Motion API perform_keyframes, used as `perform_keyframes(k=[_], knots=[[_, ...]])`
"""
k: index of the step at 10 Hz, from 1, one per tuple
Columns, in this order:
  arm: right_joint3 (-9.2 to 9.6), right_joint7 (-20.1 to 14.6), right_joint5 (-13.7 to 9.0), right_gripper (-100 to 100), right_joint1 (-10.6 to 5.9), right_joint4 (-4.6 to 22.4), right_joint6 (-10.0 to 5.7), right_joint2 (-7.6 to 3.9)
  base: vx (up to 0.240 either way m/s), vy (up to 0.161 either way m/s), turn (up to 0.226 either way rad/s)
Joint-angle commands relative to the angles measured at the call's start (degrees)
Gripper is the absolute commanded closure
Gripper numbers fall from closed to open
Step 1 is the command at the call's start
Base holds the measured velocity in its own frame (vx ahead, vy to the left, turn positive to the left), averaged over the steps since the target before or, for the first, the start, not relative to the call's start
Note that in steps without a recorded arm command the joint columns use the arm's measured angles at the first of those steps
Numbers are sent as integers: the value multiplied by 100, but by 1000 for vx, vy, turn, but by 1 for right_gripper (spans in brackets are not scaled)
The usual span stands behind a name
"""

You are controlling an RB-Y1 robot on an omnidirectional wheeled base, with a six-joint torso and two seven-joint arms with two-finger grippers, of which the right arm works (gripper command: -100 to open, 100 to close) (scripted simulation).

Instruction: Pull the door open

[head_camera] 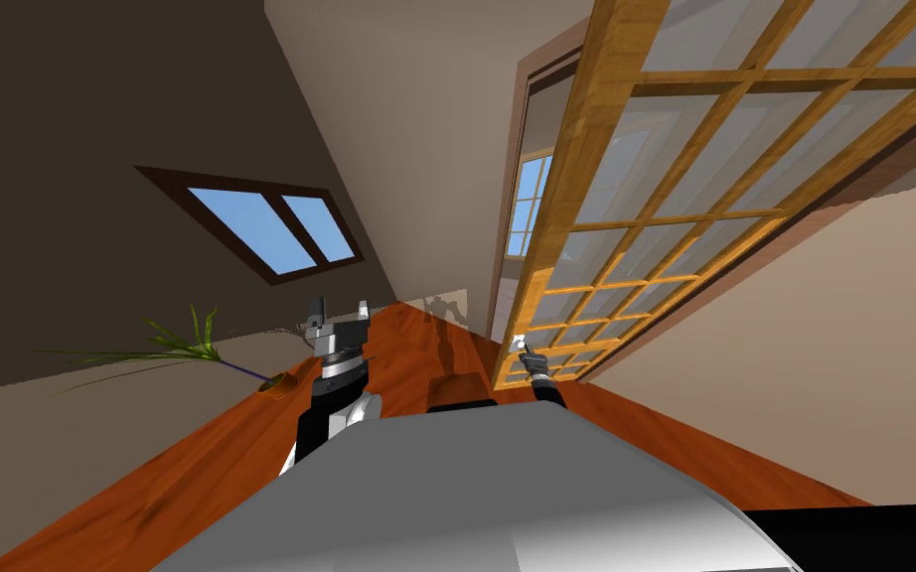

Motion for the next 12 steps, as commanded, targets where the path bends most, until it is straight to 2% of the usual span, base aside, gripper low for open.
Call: perform_keyframes(k=[1, 2, 3, 8, 9, 12], knots=[[-61, -71, -42, -100, 30, 100, -91, 31, 91, 49, 39], [-73, -44, -40, -100, 18, 111, -63, -24, 54, 15, -48], [-73, -44, -40, 100, 18, 111, -63, -24, -16, -22, 13], [-73, -44, -40, 100, 18, 111, -63, -24, -6, 0, 5], [82, -161, 38, -100, 70, 49, -92, -106, -128, -36, 109], [261, -287, 129, -100, 126, -23, -126, -185, -172, -59, 59]])
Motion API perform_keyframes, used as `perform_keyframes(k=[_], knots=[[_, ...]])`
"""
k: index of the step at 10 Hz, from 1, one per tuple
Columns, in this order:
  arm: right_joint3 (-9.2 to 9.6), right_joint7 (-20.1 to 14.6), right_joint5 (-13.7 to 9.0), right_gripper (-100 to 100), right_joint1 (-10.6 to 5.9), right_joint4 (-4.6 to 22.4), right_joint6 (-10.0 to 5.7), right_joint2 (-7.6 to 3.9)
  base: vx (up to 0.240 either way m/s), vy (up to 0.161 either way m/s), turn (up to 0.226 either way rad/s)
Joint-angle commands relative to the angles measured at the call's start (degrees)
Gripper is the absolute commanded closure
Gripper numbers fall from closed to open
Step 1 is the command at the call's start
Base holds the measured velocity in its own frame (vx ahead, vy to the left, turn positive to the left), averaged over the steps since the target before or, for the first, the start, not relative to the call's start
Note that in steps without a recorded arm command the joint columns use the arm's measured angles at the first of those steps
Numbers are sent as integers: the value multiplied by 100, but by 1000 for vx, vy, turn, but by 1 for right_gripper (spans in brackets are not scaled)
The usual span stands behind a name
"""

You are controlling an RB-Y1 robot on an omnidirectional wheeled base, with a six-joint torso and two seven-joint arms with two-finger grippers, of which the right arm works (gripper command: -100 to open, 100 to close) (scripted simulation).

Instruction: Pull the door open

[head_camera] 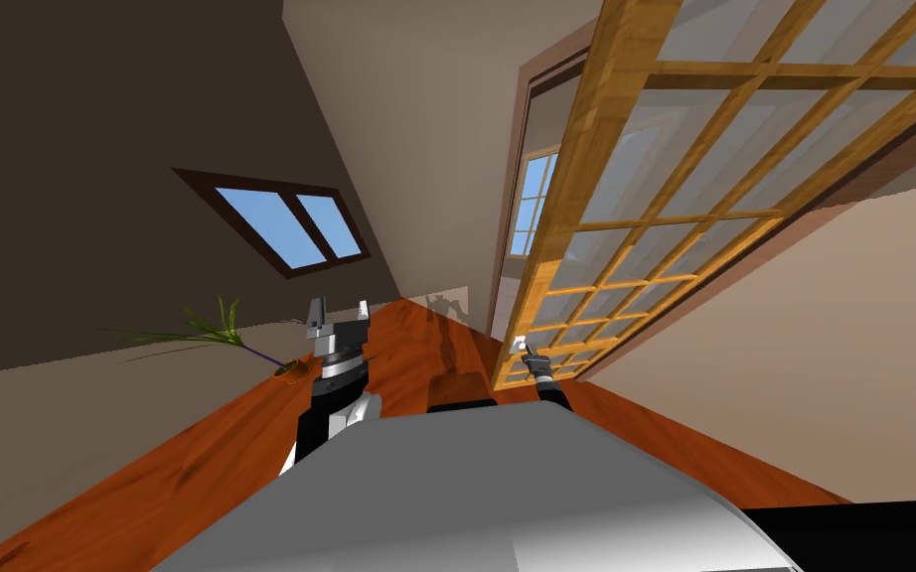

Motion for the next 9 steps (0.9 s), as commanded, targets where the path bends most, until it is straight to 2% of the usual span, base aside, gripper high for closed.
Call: perform_keyframes(k=[1, 9], knots=[[172, -72, 81, -100, 47, -31, -22, 27, -161, -30, 41], [469, -282, 231, -100, 140, -151, -78, -106, -85, -29, 28]])
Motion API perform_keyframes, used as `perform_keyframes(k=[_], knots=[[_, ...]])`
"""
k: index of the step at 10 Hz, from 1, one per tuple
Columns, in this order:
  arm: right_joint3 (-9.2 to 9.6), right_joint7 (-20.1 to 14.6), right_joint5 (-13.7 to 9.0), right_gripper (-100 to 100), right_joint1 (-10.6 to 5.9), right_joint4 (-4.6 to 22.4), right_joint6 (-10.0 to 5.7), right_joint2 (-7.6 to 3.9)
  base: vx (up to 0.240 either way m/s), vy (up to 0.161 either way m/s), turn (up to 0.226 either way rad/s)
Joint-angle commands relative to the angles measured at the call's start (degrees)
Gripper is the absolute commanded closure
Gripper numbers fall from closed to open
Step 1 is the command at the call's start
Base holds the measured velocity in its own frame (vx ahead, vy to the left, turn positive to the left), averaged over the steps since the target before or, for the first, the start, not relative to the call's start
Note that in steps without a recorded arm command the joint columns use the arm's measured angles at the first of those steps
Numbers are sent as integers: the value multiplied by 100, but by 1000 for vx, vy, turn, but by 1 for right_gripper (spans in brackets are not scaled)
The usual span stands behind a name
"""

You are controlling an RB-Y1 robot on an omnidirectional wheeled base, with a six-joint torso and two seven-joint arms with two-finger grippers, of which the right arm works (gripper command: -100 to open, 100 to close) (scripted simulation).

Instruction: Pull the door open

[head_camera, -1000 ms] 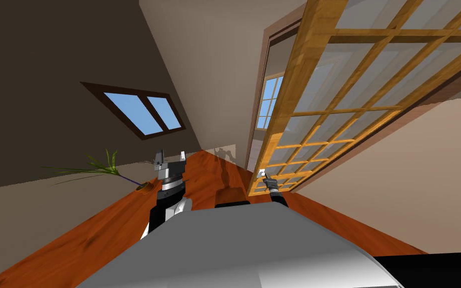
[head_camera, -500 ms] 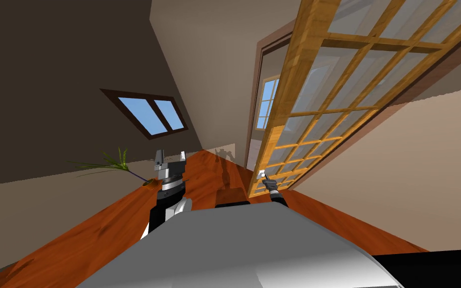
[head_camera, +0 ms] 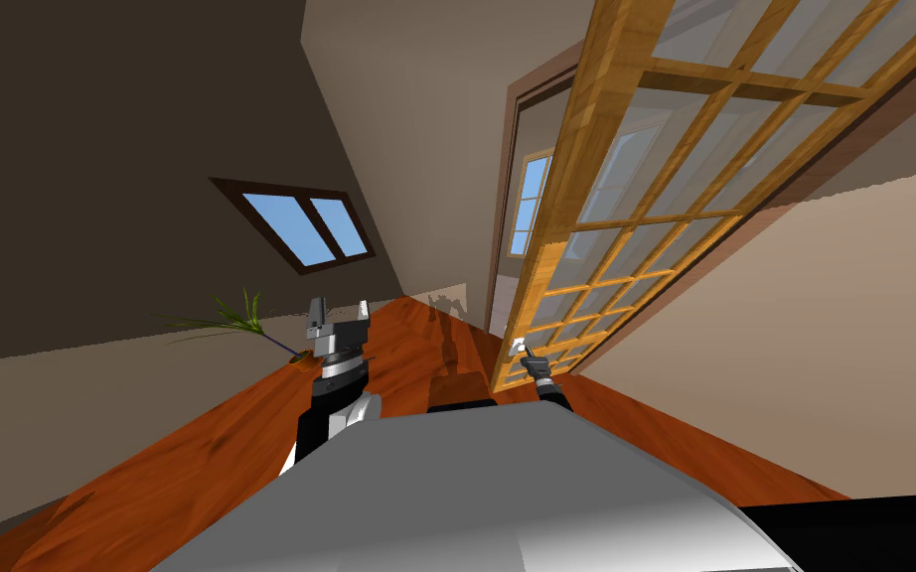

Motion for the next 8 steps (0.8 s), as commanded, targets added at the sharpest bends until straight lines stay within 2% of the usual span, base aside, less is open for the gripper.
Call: perform_keyframes(k=[1, 2, 3, 4, 5, 8], knots=[[168, -44, 76, -100, 6, 8, -8, 81, -53, -25, 22], [30, -29, 18, -100, -55, 101, -45, 4, -21, -31, -23], [-57, -80, -56, -100, -32, 290, -188, 67, 79, 26, 107], [-72, -59, -48, -100, -13, 218, -115, -17, 48, 0, -19], [-72, -59, -48, 100, -13, 218, -115, -17, -11, -18, -7], [-72, -59, -48, 100, -13, 218, -115, -17, -9, 3, 5]])
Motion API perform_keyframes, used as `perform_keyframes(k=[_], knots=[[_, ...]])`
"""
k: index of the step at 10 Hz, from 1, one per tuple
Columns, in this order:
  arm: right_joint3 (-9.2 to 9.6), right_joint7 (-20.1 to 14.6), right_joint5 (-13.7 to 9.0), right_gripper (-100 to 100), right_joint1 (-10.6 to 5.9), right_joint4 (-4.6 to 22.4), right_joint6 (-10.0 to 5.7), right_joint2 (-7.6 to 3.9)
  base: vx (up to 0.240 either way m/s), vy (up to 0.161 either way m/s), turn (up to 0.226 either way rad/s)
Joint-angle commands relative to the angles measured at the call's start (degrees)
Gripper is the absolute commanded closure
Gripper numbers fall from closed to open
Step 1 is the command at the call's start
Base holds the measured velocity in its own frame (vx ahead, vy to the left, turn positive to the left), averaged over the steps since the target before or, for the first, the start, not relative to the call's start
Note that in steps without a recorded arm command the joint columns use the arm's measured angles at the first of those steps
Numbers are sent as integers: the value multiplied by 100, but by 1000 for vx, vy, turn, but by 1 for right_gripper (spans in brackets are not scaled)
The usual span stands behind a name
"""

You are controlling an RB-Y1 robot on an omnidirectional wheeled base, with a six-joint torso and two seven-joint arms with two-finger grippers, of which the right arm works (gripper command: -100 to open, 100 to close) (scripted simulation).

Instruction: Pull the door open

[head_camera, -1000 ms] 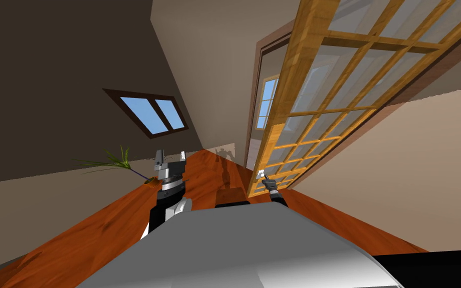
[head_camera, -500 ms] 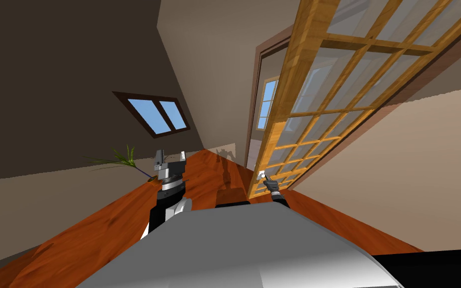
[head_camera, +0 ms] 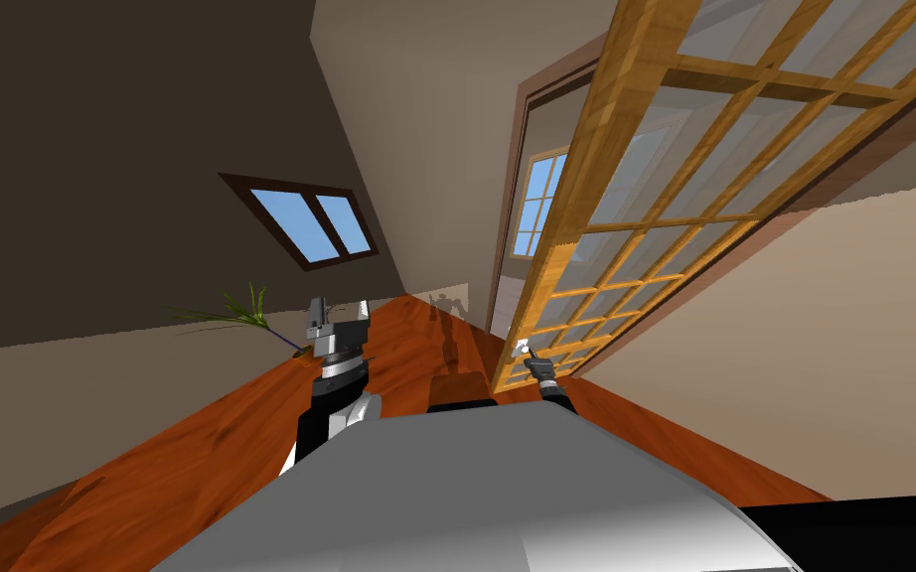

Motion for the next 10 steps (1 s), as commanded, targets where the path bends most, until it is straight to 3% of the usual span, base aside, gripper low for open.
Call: perform_keyframes(k=[1, 2, 3, 10], knots=[[17, -1, 8, 100, 1, -7, -7, 14, 0, 0, 0], [17, -1, 8, 100, 1, -7, -7, 14, 0, 0, 0], [173, -129, 99, -100, 72, -52, -92, -81, -163, -15, 150], [472, -358, 270, -100, 198, -140, -250, -230, -125, -47, 51]])
